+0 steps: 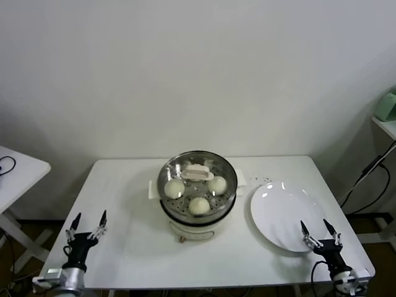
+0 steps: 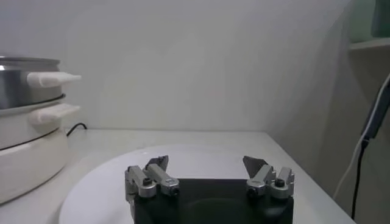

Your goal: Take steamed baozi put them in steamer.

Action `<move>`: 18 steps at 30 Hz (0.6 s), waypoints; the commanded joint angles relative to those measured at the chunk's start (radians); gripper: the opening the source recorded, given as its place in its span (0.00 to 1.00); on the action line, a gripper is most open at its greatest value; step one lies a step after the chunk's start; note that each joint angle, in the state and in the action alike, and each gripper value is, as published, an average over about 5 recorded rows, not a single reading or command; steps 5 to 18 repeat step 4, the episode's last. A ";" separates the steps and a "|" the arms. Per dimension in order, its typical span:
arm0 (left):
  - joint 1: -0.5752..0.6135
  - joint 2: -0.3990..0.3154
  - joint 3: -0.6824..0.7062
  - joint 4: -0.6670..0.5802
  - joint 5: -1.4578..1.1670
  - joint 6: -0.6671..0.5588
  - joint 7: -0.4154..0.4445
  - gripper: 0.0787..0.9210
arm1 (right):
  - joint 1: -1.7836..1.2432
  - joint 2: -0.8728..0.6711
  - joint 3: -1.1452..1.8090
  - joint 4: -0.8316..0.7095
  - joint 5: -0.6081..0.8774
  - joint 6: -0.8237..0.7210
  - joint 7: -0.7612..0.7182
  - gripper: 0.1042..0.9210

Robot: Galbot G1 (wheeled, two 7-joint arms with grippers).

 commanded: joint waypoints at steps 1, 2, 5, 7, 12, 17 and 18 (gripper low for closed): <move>-0.001 0.000 -0.006 0.006 -0.005 -0.005 0.001 0.88 | 0.000 -0.001 0.000 -0.001 0.001 0.005 -0.003 0.88; -0.001 0.000 -0.006 0.006 -0.005 -0.004 0.001 0.88 | 0.000 -0.001 0.000 -0.001 0.001 0.005 -0.003 0.88; -0.002 0.000 -0.006 0.006 -0.005 -0.003 0.001 0.88 | 0.000 -0.002 0.000 -0.001 0.001 0.006 -0.004 0.88; -0.002 0.000 -0.006 0.006 -0.005 -0.003 0.001 0.88 | 0.000 -0.002 0.000 -0.001 0.001 0.006 -0.004 0.88; -0.002 0.000 -0.006 0.006 -0.005 -0.003 0.001 0.88 | 0.000 -0.002 0.000 -0.001 0.001 0.006 -0.004 0.88; -0.002 0.000 -0.006 0.006 -0.005 -0.003 0.001 0.88 | 0.000 -0.002 0.000 -0.001 0.001 0.006 -0.004 0.88; -0.002 0.000 -0.006 0.006 -0.005 -0.003 0.001 0.88 | 0.000 -0.002 0.000 -0.001 0.001 0.006 -0.004 0.88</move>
